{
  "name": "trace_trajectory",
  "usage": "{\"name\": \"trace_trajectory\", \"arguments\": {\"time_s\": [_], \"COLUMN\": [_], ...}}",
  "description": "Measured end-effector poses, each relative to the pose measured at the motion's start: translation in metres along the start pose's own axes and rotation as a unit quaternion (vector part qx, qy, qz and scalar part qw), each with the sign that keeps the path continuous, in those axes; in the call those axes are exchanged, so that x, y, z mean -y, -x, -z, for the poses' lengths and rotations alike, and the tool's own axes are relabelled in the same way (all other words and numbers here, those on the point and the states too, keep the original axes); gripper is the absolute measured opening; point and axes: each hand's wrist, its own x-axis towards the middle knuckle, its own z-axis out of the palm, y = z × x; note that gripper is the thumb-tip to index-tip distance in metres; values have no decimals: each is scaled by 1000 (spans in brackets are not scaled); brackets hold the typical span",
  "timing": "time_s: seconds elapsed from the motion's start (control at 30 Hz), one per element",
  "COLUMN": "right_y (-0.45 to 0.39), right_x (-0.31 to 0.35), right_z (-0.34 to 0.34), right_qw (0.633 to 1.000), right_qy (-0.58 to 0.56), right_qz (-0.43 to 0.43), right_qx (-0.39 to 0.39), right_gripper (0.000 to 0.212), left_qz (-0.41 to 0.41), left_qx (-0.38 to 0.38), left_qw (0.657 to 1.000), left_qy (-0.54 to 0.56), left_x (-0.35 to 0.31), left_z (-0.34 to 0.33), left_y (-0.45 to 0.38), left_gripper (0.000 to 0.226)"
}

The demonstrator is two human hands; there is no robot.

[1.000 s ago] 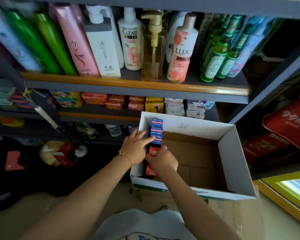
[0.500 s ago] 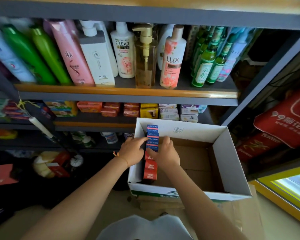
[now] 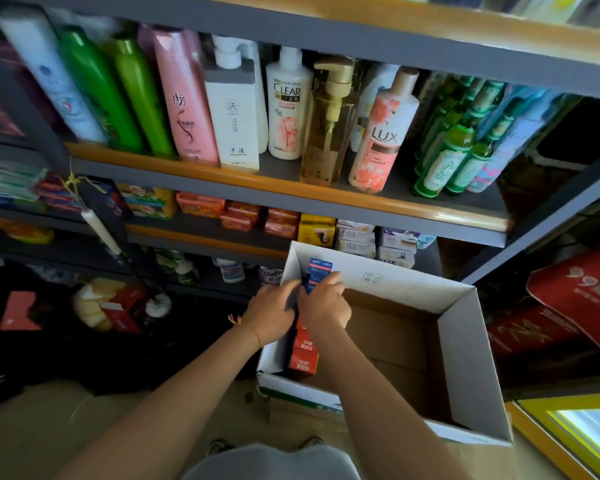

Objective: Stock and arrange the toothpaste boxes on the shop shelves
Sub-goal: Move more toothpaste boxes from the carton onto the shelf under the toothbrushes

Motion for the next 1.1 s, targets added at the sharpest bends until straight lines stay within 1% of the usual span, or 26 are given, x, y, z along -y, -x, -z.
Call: {"name": "trace_trajectory", "arguments": {"time_s": [0.07, 0.17, 0.23, 0.3, 0.37, 0.43, 0.57, 0.6, 0.63, 0.67, 0.73, 0.83, 0.9, 0.93, 0.97, 1.0, 1.03, 1.07, 1.1], "right_y": [-6, -10, -11, -11, -10, -8, 1, 3, 4, 5, 7, 10, 11, 10, 9, 8, 9, 12, 16], "right_x": [0, -12, -28, -45, -61, -74, -93, -97, -101, -104, -107, -104, -95, -89, -82, -74, -65, -55, -44], "right_z": [0, 5, 13, 27, 48, 77, 151, 170, 189, 206, 234, 255, 252, 245, 236, 225, 210, 195, 178], "right_qw": [1000, 998, 997, 994, 992, 989, 983, 979, 975, 969, 955, 929, 907, 895, 884, 875, 867, 861, 853], "right_qy": [-12, -46, -73, -100, -123, -148, -171, -180, -198, -223, -280, -351, -394, -417, -438, -451, -457, -455, -452], "right_qz": [-21, -24, -27, -27, -18, -6, 46, 57, 65, 70, 87, 119, 139, 145, 147, 147, 149, 154, 163], "right_qx": [13, 18, 24, 23, 16, 3, -58, -72, -78, -73, -41, 14, 48, 60, 74, 98, 131, 170, 204], "right_gripper": [76, 59, 54, 54, 54, 49, 45, 43, 42, 41, 40, 56, 61, 59, 57, 56, 56, 55, 53], "left_qz": [-5, -18, -35, -63, -98, -135, -179, -195, -213, -217, -218, -217, -164, -127, -93, -65, -45, -39, -39], "left_qx": [-4, -24, -38, -59, -73, -60, 6, 12, 9, 4, -11, -29, -52, -54, -40, -7, 32, 58, 69], "left_qw": [1000, 999, 998, 995, 991, 988, 984, 980, 976, 973, 968, 960, 954, 941, 918, 883, 838, 798, 770], "left_qy": [-10, -28, -41, -51, -55, -49, 10, 27, 51, 74, 124, 175, 247, 308, 382, 465, 543, 598, 633], "left_x": [-2, -6, -12, -20, -33, -51, -103, -118, -130, -141, -154, -155, -148, -143, -136, -128, -119, -109, -99], "left_z": [2, 4, 4, 3, 1, -3, -8, -7, -6, -1, 14, 37, 48, 53, 55, 56, 57, 57, 59], "left_y": [1, 2, 3, 3, 0, -7, -24, -26, -29, -29, -27, -18, -7, -2, 2, 8, 14, 18, 23], "left_gripper": [63, 60, 58, 58, 65, 77, 100, 99, 93, 86, 81, 78, 71, 67, 62, 58, 57, 60, 63]}}
